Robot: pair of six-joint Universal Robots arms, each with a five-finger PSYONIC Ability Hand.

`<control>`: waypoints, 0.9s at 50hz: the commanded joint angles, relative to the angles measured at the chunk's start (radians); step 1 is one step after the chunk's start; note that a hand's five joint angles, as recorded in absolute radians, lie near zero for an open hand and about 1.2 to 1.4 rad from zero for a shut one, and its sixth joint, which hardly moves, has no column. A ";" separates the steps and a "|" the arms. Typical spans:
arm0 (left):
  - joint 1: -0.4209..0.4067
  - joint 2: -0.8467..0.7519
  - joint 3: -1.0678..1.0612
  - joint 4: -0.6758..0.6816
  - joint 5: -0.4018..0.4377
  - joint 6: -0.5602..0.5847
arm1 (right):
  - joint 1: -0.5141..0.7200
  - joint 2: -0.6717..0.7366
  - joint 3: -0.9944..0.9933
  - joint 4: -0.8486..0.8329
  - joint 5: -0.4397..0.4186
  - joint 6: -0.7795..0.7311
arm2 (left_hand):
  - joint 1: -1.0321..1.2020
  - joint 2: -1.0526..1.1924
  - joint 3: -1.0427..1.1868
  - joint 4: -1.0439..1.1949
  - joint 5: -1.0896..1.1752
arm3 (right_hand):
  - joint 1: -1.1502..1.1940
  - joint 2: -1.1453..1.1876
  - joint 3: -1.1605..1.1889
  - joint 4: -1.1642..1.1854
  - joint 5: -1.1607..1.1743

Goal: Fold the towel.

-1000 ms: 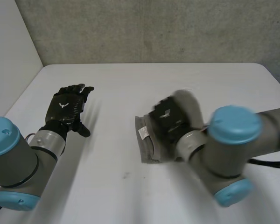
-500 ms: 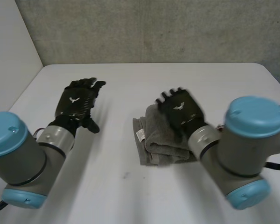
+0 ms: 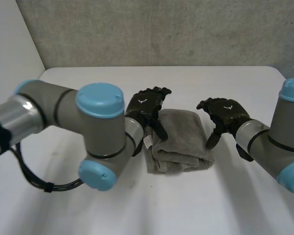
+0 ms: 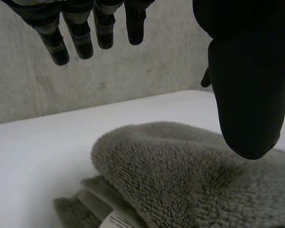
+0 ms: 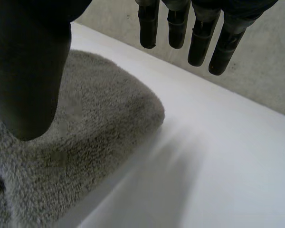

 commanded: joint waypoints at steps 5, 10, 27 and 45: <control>0.000 -0.170 0.108 -0.046 -0.008 0.008 | 0.007 0.113 -0.070 -0.004 -0.003 -0.006 | 0.054 0.046 0.047 0.048 0.028 | -0.056 -0.074 -0.068 -0.083 -0.057; 0.000 -0.165 0.045 -0.063 -0.053 0.012 | 0.014 0.158 -0.102 0.000 -0.008 -0.009 | 0.054 0.046 0.047 0.048 0.028 | -0.056 -0.074 -0.068 -0.083 -0.057; 0.015 -0.050 -0.176 -0.023 -0.136 0.018 | 0.074 0.245 -0.151 0.000 -0.075 -0.087 | 0.049 0.040 0.041 0.042 0.022 | -0.056 -0.074 -0.068 -0.083 -0.057; 0.032 0.194 -0.176 -0.029 -0.143 0.028 | 0.056 -0.066 -0.137 0.041 -0.043 -0.044 | 0.004 -0.004 -0.003 -0.002 -0.022 | -0.056 -0.074 -0.068 -0.083 -0.057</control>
